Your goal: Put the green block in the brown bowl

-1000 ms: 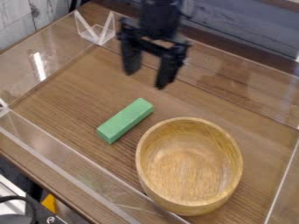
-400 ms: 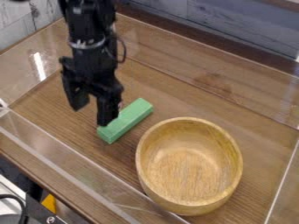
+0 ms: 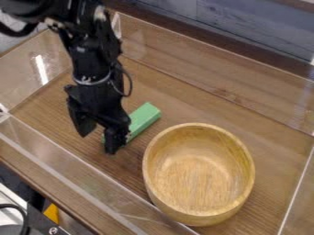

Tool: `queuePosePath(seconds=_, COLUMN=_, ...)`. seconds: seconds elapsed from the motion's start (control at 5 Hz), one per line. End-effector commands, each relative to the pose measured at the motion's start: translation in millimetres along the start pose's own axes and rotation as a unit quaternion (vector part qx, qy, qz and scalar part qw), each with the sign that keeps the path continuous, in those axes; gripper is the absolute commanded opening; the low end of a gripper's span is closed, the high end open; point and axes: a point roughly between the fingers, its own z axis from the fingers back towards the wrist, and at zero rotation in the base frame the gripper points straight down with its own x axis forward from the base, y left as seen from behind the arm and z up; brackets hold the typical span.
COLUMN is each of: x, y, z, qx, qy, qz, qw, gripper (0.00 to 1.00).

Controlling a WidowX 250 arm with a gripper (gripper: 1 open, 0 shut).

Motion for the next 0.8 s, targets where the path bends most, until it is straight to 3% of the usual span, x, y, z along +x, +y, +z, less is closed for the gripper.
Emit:
queuePosePath(seconds=0.0, x=2.5, y=-6.5, z=-2.5, qx=0.006, qy=-0.014, qz=-0.009, qw=0.9998, gripper=1.00)
queuePosePath(seconds=0.4, x=29.0, y=-9.5, z=12.1, qx=0.008, qy=-0.021, qz=0.041, qw=0.9989, gripper=1.00)
queuePosePath(seconds=0.6, x=25.5, y=-19.7, z=7.8, qx=0.011, qy=-0.028, qz=0.026, qw=0.9992, gripper=1.00)
